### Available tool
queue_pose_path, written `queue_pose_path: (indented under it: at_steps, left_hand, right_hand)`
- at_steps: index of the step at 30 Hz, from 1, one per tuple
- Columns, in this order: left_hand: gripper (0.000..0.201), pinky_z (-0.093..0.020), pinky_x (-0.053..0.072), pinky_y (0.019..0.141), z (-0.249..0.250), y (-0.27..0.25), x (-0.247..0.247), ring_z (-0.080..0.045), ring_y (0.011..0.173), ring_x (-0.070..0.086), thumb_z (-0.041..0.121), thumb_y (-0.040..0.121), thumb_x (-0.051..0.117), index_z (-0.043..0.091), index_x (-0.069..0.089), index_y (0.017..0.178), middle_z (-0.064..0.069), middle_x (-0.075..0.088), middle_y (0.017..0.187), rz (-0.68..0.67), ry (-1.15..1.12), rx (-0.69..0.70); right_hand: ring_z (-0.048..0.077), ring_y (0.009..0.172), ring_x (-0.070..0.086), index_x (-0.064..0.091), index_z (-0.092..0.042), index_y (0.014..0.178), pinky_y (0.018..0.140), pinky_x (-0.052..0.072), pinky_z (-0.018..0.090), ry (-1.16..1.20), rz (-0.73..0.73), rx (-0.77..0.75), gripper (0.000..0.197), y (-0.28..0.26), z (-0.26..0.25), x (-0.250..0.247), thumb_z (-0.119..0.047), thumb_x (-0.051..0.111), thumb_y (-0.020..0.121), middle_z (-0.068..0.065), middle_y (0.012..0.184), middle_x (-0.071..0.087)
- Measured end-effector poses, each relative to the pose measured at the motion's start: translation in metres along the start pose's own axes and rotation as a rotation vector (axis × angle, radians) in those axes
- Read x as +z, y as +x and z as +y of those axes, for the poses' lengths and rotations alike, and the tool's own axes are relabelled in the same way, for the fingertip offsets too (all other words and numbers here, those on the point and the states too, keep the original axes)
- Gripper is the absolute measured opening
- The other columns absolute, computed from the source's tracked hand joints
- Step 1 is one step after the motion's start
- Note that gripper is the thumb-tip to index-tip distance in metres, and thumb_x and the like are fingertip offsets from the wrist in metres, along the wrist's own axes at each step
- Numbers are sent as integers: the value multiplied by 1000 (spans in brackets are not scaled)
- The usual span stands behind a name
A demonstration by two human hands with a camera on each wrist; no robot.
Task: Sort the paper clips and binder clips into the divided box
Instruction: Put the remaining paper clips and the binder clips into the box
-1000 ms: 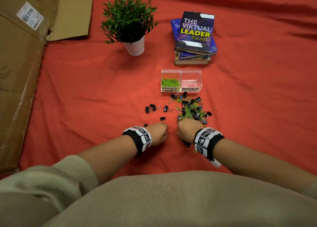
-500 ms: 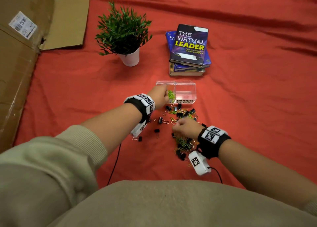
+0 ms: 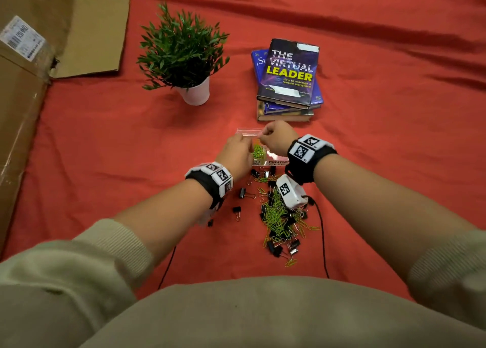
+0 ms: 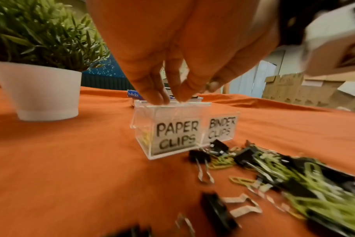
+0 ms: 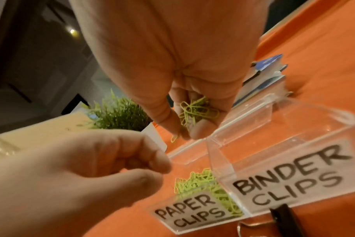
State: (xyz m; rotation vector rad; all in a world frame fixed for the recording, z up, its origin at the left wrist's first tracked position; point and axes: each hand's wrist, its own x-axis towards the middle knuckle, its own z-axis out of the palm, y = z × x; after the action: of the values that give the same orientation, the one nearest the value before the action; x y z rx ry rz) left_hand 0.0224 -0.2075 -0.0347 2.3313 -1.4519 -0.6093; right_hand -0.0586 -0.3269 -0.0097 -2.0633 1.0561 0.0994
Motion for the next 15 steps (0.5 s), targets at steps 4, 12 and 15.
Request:
queue_pose_path:
  at_steps: [4, 12, 15]
  left_hand:
    - [18, -36, 43, 87, -7, -41, 23, -29, 105, 51, 9, 83, 51, 8, 58, 100, -12, 54, 108, -91, -4, 26]
    - [34, -39, 48, 89, 2, -75, 60, -28, 111, 53, 15, 87, 55, 14, 57, 121, -9, 53, 118, -273, 46, 292]
    - [41, -38, 48, 91, 13, -73, 64, -26, 118, 50, 12, 89, 52, 20, 54, 129, -6, 49, 129, -302, 80, 347]
  right_hand:
    - [30, 96, 64, 70, -2, 98, 82, 49, 33, -163, -58, -67, 20, 3, -13, 23, -8, 53, 88, 16, 102, 70]
    - [20, 104, 63, 66, -13, 111, 93, 50, 31, -60, -42, -192, 31, -24, 4, 11, -3, 47, 89, 5, 116, 68]
    - [19, 93, 65, 68, -11, 100, 84, 53, 31, 1, -15, -134, 24, -48, 25, 2, -3, 49, 88, 6, 104, 70]
